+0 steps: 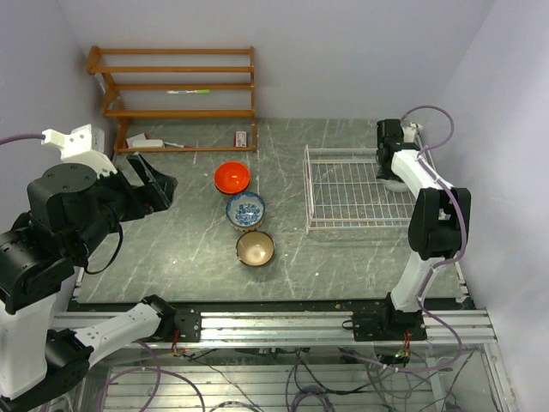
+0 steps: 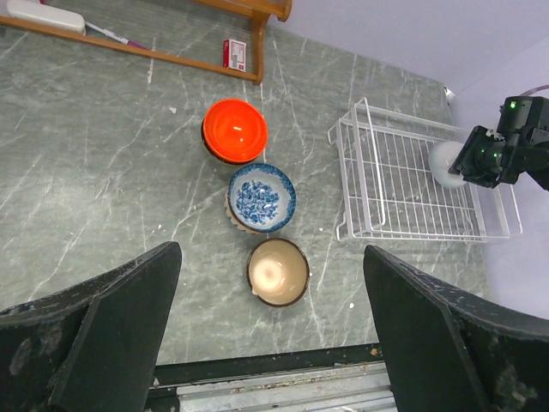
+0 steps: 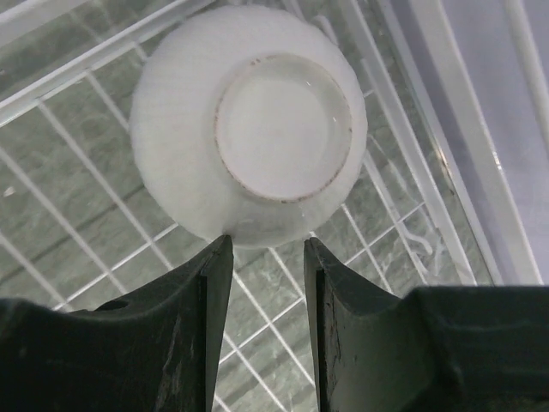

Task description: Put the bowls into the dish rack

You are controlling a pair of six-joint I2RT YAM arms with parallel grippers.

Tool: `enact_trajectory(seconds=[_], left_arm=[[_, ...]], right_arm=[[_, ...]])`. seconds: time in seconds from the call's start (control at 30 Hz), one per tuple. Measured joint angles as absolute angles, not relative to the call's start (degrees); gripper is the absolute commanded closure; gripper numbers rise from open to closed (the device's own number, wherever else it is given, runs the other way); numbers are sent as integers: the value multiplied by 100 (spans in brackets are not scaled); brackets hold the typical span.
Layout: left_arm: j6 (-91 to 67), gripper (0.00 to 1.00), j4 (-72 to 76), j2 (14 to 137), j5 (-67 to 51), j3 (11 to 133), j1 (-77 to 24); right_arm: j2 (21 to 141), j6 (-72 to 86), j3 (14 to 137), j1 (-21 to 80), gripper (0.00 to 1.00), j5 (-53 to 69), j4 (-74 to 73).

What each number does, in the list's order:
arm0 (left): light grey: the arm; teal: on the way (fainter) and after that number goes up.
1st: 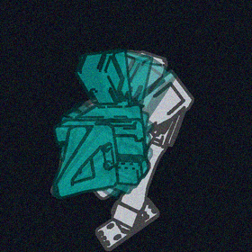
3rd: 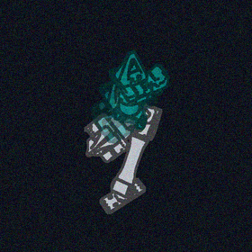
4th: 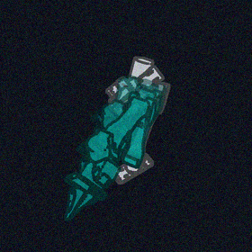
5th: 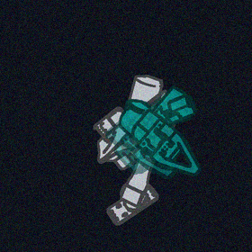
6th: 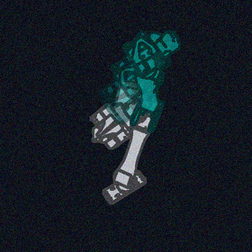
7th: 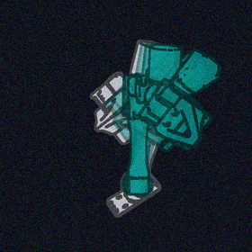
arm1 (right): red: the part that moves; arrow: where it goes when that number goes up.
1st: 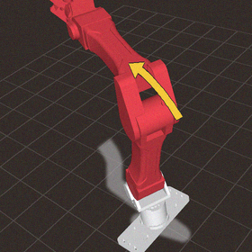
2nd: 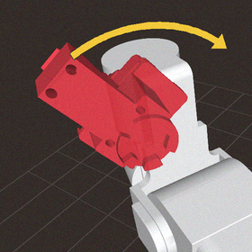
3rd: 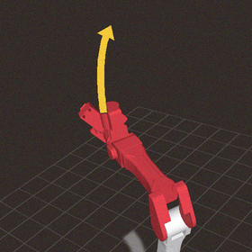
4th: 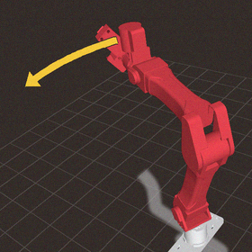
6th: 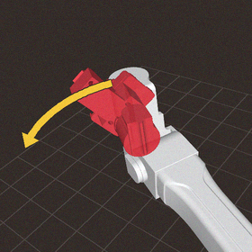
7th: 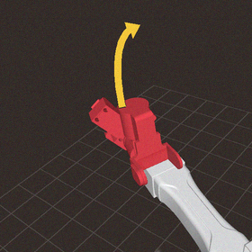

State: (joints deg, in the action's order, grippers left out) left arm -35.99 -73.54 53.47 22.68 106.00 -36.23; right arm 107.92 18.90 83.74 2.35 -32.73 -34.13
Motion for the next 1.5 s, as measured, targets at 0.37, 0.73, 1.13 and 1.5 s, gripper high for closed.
enact_trajectory(seconds=[0.37,0.73,1.13,1.5], left_arm=[[-3607,1,-7428,5369,2220,10624,-3623],[-3632,1,-7435,5369,2161,10621,-3623],[-3518,1,-7432,5376,2510,10960,-3623],[-3492,1,-7428,5162,2899,11225,-3623]], right_arm=[[10871,1933,8368,-246,61,-3450,-3315],[9819,1874,8128,161,42,-2069,-3581],[8414,2316,8637,3680,40,-633,-4399],[8995,3050,8359,6464,39,-554,-4604]])
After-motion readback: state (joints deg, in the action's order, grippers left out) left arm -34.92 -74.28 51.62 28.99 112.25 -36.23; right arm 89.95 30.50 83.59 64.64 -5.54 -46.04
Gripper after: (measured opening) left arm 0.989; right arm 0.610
